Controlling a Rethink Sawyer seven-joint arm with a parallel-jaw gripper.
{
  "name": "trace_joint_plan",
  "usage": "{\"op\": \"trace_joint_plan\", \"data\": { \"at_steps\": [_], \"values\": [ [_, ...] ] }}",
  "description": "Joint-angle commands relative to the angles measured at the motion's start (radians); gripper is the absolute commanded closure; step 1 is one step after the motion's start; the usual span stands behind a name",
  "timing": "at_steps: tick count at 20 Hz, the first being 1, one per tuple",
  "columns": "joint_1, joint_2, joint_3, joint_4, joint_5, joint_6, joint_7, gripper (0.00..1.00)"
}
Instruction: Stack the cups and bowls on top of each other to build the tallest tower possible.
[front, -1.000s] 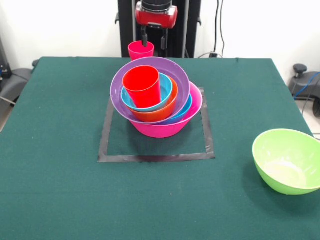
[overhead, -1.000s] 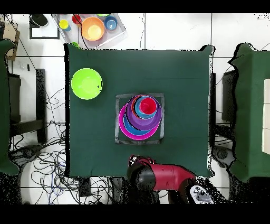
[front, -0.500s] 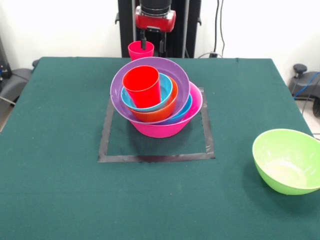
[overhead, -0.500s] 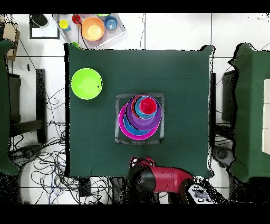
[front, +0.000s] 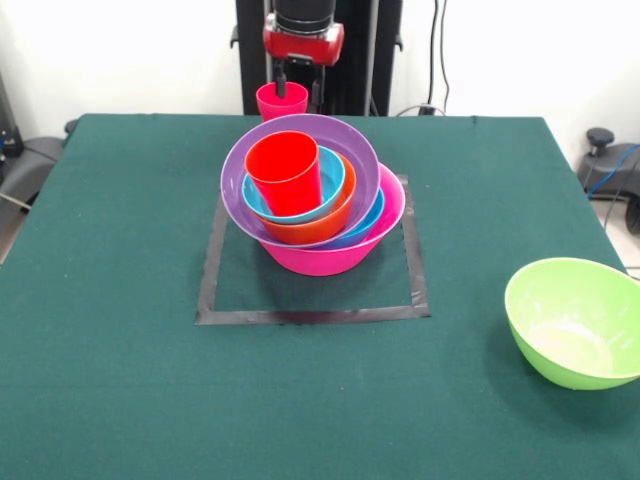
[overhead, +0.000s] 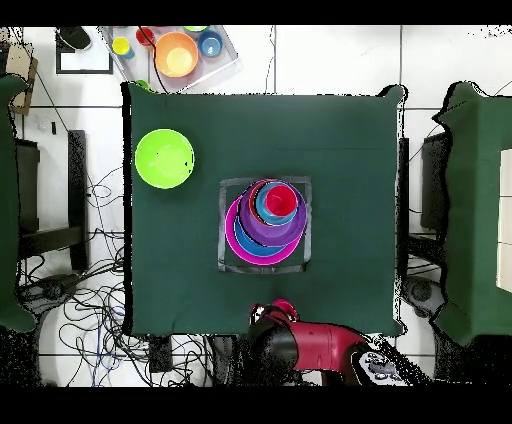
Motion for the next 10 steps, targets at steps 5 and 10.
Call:
{"op": "trace_joint_plan", "data": {
  "at_steps": [5,10],
  "values": [
    [0.062,0.170,0.004,-0.111,-0.032,-0.184,0.106,0.00],
    [0.085,0.225,-0.005,-0.120,-0.011,-0.234,0.116,0.00]
  ]
}}
